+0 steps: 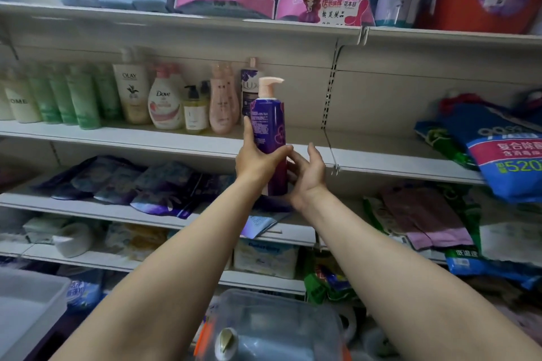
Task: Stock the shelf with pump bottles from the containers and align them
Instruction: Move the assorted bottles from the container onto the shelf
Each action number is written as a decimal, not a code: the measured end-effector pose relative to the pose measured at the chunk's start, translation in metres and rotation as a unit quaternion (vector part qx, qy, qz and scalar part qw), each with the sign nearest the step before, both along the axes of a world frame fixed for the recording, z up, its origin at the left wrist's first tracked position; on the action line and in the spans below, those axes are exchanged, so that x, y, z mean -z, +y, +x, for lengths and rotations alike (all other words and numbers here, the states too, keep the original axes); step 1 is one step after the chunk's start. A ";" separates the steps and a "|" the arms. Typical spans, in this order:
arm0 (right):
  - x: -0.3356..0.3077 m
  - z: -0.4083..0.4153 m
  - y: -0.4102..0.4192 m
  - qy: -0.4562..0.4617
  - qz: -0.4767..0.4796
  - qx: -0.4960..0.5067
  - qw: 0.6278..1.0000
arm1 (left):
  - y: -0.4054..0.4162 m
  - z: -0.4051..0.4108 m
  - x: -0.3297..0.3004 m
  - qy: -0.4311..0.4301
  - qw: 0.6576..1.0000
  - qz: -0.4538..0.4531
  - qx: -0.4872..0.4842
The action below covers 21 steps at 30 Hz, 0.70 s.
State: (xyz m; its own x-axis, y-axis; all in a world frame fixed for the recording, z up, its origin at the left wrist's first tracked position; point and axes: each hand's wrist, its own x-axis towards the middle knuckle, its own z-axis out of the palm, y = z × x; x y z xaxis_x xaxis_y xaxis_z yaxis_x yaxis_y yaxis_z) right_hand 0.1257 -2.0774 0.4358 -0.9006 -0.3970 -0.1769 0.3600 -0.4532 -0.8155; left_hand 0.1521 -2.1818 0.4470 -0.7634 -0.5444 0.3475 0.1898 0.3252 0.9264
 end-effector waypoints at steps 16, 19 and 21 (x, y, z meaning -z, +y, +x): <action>-0.028 -0.059 -0.036 0.122 0.052 0.027 0.991 | -0.044 -0.051 -0.032 -0.014 0.995 -0.044 0.088; -0.023 -0.073 -0.041 0.152 0.068 0.053 0.985 | -0.052 -0.061 -0.033 -0.010 0.991 -0.051 0.125; -0.022 -0.081 -0.043 0.160 0.083 0.063 0.982 | -0.058 -0.068 -0.032 -0.013 0.988 -0.048 0.143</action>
State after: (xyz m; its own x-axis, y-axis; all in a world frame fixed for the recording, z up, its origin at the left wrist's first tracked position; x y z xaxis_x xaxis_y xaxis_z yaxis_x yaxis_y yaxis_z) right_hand 0.0445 -2.1206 0.4577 -0.9605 -0.2694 0.0695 0.0239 -0.3290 -0.9440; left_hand 0.0840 -2.2400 0.4792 -0.8909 -0.2698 0.3655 0.2638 0.3477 0.8997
